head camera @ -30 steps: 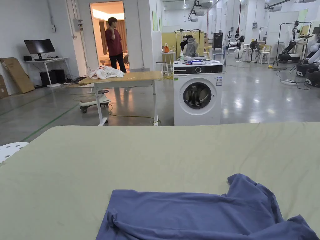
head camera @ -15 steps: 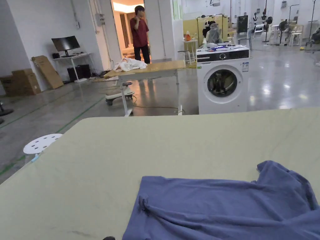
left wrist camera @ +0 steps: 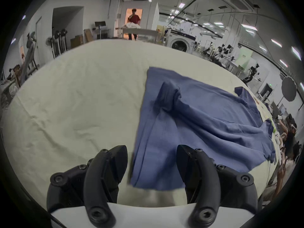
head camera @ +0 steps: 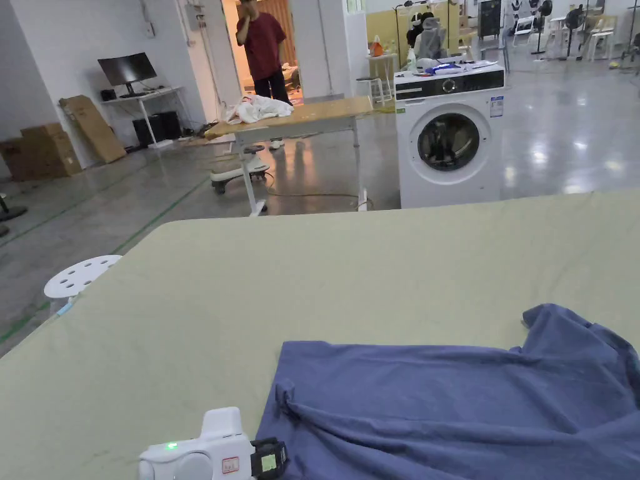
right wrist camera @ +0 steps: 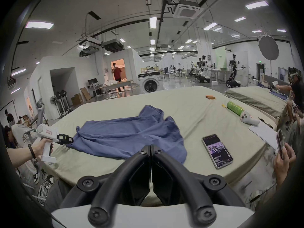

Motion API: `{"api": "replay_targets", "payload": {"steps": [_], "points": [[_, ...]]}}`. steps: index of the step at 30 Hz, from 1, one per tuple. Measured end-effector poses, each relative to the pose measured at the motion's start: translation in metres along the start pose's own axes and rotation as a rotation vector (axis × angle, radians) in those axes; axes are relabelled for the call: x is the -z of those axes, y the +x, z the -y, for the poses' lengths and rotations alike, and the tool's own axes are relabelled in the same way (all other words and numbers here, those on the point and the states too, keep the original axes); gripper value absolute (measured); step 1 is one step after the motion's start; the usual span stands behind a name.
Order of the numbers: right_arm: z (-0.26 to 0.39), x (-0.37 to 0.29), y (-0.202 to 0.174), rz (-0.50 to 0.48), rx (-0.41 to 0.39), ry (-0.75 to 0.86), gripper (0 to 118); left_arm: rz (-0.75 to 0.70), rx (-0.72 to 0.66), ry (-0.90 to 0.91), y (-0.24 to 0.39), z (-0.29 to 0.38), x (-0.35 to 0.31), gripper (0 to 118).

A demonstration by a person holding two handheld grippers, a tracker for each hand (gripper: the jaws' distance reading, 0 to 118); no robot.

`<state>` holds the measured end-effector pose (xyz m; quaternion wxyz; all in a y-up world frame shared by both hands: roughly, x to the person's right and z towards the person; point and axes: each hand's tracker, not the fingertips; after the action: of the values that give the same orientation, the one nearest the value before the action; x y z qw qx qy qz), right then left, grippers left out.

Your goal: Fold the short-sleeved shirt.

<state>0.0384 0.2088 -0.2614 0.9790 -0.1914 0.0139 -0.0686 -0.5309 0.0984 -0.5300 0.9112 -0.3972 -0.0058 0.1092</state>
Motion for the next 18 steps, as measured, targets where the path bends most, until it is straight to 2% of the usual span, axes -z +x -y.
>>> {"api": "replay_targets", "payload": {"steps": [1,4,5,7,8,9,10,11,13,15,16,17,18], "points": [[0.001,0.002,0.003,0.013,0.011,-0.011,0,0.006,0.005,-0.030,0.002,0.001,0.005,64],[0.004,0.013,0.010,0.047,0.035,-0.052,0,-0.094,0.136,0.002,0.017,0.005,0.004,37],[0.005,0.023,0.012,0.057,0.050,-0.085,0,-0.102,0.174,0.003,0.023,0.009,0.000,20],[0.007,0.047,0.013,0.116,0.065,-0.115,2,-0.060,0.204,-0.003,0.028,0.013,0.003,6],[0.008,0.066,0.015,0.116,0.066,-0.115,22,-0.432,0.485,-0.013,0.021,0.008,0.000,5],[0.009,0.090,0.020,0.109,0.068,-0.144,50,-0.452,0.485,-0.009,0.026,0.011,0.001,5],[0.011,0.114,0.024,0.110,0.079,-0.172,73,-0.463,0.493,-0.012,0.028,0.012,0.003,5],[0.020,0.138,0.035,0.106,0.103,-0.190,81,-0.476,0.513,-0.021,0.030,0.012,0.004,5],[0.031,0.183,0.047,0.145,0.141,-0.225,77,-0.483,0.559,-0.047,0.031,0.011,0.004,5],[0.048,0.222,0.059,0.259,0.144,-0.304,55,-0.476,0.560,-0.052,0.030,0.011,0.003,5],[0.054,0.233,0.063,0.261,0.157,-0.371,55,-0.473,0.557,-0.051,0.029,0.011,0.003,5],[0.060,0.235,0.064,0.249,0.157,-0.372,49,-0.470,0.548,-0.047,0.027,0.011,0.003,5],[0.056,0.223,0.060,0.229,0.125,-0.275,34,-0.470,0.537,-0.041,0.027,0.012,0.003,5]]}}
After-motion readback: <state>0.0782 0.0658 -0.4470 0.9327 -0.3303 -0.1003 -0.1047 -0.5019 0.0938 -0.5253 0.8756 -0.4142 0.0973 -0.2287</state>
